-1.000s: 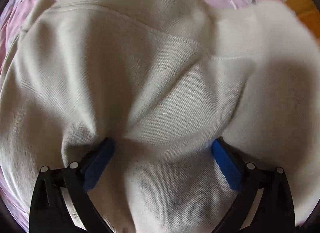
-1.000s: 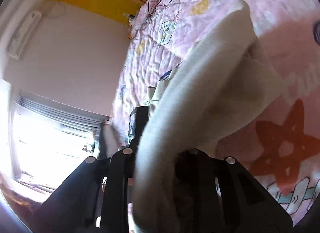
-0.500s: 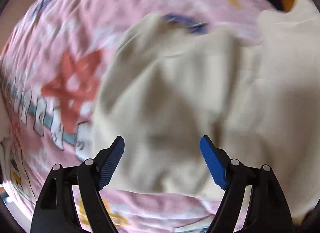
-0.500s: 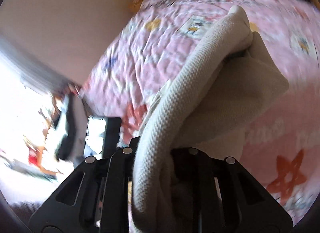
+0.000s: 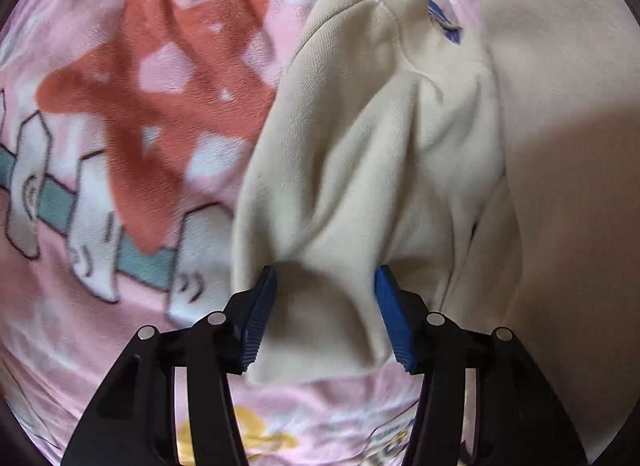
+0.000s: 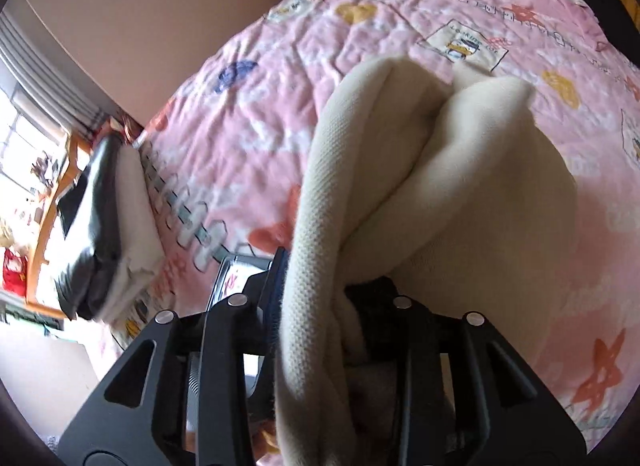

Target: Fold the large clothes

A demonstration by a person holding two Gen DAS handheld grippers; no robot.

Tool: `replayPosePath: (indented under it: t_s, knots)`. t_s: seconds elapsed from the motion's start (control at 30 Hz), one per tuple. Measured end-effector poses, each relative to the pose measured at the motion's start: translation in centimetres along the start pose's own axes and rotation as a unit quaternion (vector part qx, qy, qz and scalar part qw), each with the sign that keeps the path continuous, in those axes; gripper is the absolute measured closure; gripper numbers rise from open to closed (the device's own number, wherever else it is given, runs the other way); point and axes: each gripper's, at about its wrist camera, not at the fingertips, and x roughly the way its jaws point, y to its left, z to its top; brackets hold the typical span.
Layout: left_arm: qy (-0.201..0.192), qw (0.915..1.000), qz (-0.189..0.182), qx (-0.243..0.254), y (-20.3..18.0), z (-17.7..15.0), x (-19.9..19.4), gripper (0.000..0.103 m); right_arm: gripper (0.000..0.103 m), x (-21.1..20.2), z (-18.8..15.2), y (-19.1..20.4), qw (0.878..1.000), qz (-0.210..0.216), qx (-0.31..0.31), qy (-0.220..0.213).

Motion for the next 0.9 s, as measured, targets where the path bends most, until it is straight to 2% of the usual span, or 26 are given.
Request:
replayPosePath:
  t_s: [0.03, 0.17, 0.3, 0.43, 0.47, 0.5, 0.57, 0.67, 0.8, 0.9]
  knots:
    - [-0.002, 1.0, -0.003, 0.003, 0.5, -0.1, -0.4, 0.052, 0.083, -0.1, 0.0, 0.2, 1.0, -0.017, 0.001, -0.01]
    - [-0.025, 0.9986, -0.038, -0.028, 1.8, -1.6, -2.1, 0.032, 0.085, -2.1, -0.3, -2.5, 0.997, -0.044, 0.035, -0.052]
    - [-0.054, 0.9972, -0.045, -0.026, 0.6, -2.8, -4.0, 0.032, 0.085, -5.0, -0.6, -5.2, 0.991, -0.107, 0.025, -0.074]
    - [-0.094, 0.994, -0.037, -0.041, -1.2, -2.0, -4.8, 0.032, 0.085, -5.9, -1.1, -7.2, 0.98, -0.191, -0.003, -0.049]
    - [-0.106, 0.9928, -0.028, -0.048, -1.5, -2.0, -5.4, 0.032, 0.085, -5.2, -1.3, -7.6, 0.979, -0.2, -0.008, -0.036]
    - [-0.114, 0.9917, -0.017, -0.056, -1.6, -1.0, -5.8, 0.032, 0.085, -4.5, -1.6, -7.7, 0.98, -0.196, -0.009, -0.031]
    - [-0.127, 0.9891, -0.01, -0.074, -0.6, -1.2, -6.7, 0.032, 0.085, -2.7, -2.0, -7.3, 0.982, -0.189, -0.016, -0.02]
    - [-0.133, 0.9864, -0.002, -0.096, 1.3, -1.6, -8.0, 0.03, 0.085, 1.3, -2.8, -4.4, 0.978, -0.204, -0.044, -0.014]
    - [-0.14, 0.9831, 0.019, -0.117, 3.9, -1.9, -9.1, 0.03, 0.082, 6.8, -4.0, -1.6, 0.971, -0.229, -0.064, 0.025]
    - [-0.15, 0.9798, 0.036, -0.127, 5.6, -1.8, -10.7, 0.03, 0.069, 10.1, -5.3, 0.7, 0.964, -0.249, -0.087, 0.035]
